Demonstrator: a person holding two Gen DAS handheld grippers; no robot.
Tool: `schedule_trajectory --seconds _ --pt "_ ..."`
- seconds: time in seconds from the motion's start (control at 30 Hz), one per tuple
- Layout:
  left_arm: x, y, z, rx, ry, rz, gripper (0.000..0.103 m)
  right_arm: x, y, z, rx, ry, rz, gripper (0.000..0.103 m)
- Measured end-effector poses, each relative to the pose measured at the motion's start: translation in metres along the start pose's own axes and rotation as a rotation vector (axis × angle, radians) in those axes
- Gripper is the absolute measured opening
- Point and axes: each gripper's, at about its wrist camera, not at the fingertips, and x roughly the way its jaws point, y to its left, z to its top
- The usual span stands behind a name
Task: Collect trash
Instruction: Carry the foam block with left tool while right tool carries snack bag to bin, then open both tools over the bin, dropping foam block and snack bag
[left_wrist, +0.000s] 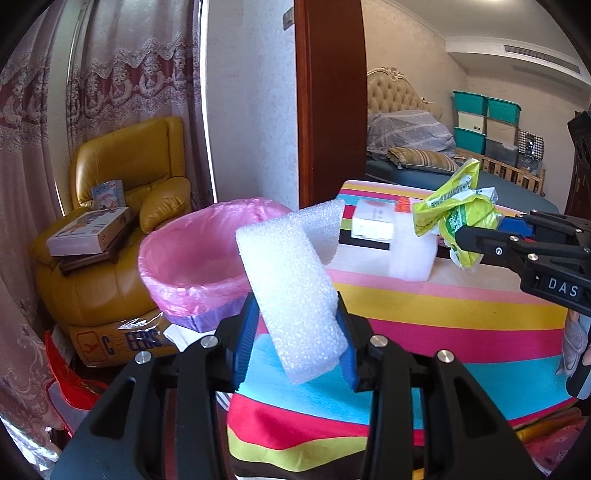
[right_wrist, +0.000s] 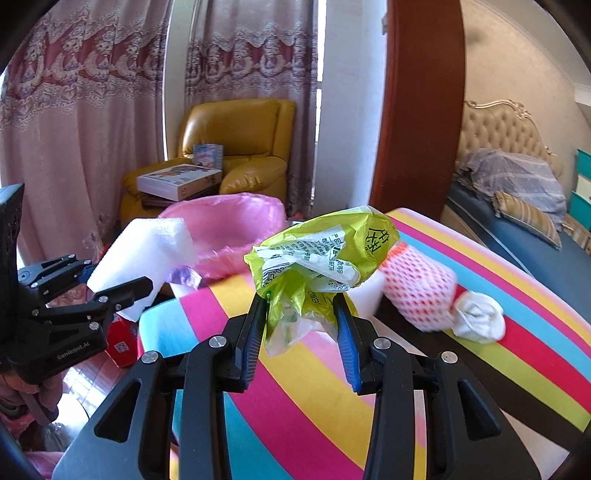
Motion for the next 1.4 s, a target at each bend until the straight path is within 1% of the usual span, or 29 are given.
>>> schedule_trajectory --seconds 0.2,0.33,0.67,0.8,0.93,1.03,1.07,1.23,1.3,1.33,1.37,1.4 --pt "0.005 0.019 0.009 -0.006 -0.007 0.044 0.038 0.021 0.017 0.022 -0.027 0.001 0.044 0.038" --pt "0.016 0.035 0.018 -0.011 -0.006 0.075 0.038 0.035 0.025 0.036 -0.046 0.002 0.065 0.038" --pt "0.056 0.079 0.043 -0.013 0.014 0.129 0.038 0.09 0.039 0.074 0.001 0.035 0.141 0.038" --pt "0.077 0.1 0.054 -0.031 0.03 0.128 0.038 0.11 0.052 0.087 -0.016 0.045 0.147 0.038" --pt "0.095 0.123 0.062 -0.074 0.053 0.106 0.039 0.127 0.059 0.101 -0.037 0.059 0.139 0.038" --pt "0.106 0.137 0.067 -0.089 0.064 0.087 0.039 0.142 0.06 0.108 -0.025 0.082 0.139 0.038" --pt "0.111 0.14 0.068 -0.09 0.07 0.074 0.039 0.145 0.06 0.109 -0.023 0.085 0.138 0.039" --pt "0.124 0.15 0.073 -0.1 0.083 0.07 0.04 0.167 0.066 0.125 -0.03 0.102 0.154 0.041" --pt "0.13 0.155 0.073 -0.103 0.094 0.072 0.052 0.172 0.066 0.131 -0.021 0.1 0.173 0.048" --pt "0.132 0.157 0.072 -0.103 0.09 0.083 0.064 0.172 0.064 0.136 -0.015 0.089 0.18 0.057" --pt "0.131 0.158 0.071 -0.106 0.082 0.102 0.072 0.172 0.063 0.139 -0.01 0.08 0.18 0.068" --pt "0.129 0.161 0.07 -0.11 0.072 0.123 0.075 0.165 0.058 0.141 0.008 0.057 0.18 0.071"
